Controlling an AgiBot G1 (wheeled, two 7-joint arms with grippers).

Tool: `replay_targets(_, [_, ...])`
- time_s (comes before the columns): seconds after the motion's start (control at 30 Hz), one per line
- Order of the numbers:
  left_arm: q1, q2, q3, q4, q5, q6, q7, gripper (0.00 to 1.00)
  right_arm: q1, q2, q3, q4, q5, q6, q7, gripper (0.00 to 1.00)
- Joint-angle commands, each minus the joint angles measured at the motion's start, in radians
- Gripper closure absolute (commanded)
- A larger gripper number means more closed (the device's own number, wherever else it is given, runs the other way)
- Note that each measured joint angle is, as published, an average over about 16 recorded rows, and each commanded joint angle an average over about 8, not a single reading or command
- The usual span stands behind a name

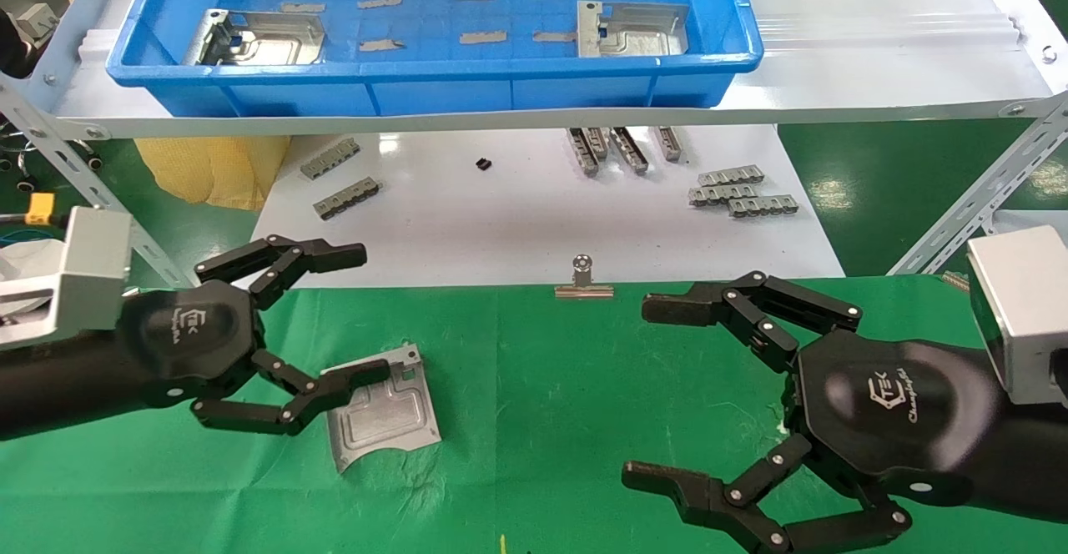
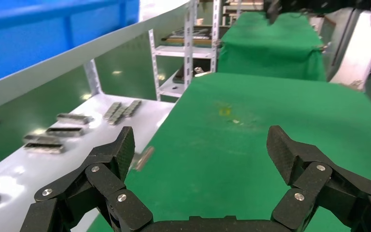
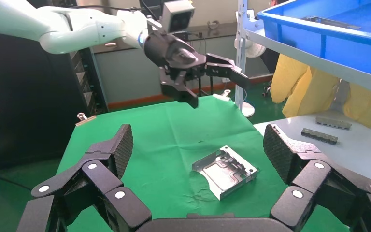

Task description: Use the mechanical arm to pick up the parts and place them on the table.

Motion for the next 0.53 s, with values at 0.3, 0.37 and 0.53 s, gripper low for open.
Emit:
replay_targets(0.3, [0.085,-0.057,-0.067,-0.223,-0.040,-0.017,-0.147,0.00,0.000,0.000,0.000,0.000,0.000,0.000,0.000,0.00])
replay_targets(0.37, [0.102,-0.068,-0.080,-0.268,-0.048,-0.021,-0.176,0.00,0.000,0.000,0.000,0.000,0.000,0.000,0.000,0.00])
replay_targets(0.53, [0.132,-0.087,-0.104,-0.345,-0.062,-0.027,-0.228,0.00,0.000,0.000,0.000,0.000,0.000,0.000,0.000,0.00])
